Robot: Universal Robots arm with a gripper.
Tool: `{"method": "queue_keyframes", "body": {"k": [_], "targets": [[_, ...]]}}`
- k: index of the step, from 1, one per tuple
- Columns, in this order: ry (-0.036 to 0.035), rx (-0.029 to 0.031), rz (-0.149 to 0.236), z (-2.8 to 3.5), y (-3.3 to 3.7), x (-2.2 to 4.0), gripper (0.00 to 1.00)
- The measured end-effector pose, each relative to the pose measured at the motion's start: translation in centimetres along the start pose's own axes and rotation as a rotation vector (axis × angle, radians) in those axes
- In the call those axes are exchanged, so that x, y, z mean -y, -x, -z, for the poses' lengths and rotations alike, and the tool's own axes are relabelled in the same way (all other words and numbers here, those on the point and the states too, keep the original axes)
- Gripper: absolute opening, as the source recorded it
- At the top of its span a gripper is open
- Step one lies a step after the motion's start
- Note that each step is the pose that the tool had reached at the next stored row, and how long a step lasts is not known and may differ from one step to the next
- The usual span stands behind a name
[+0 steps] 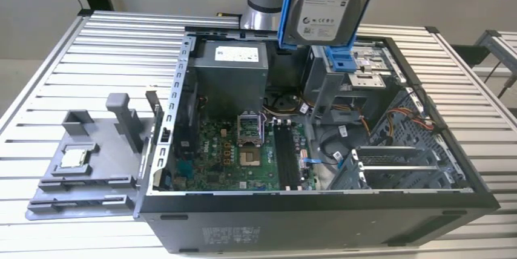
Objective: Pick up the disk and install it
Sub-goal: 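Pick up the disk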
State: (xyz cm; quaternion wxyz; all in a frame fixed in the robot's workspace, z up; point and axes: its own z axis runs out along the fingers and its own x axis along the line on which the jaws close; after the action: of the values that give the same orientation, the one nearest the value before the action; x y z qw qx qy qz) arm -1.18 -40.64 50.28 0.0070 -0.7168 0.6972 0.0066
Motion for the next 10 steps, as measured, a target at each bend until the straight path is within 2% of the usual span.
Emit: {"method": "queue_keyframes", "body": {"k": [10], "targets": [[0.0001, 0.0001, 0.000, 0.03, -1.95, 1.29, 0.00]]}}
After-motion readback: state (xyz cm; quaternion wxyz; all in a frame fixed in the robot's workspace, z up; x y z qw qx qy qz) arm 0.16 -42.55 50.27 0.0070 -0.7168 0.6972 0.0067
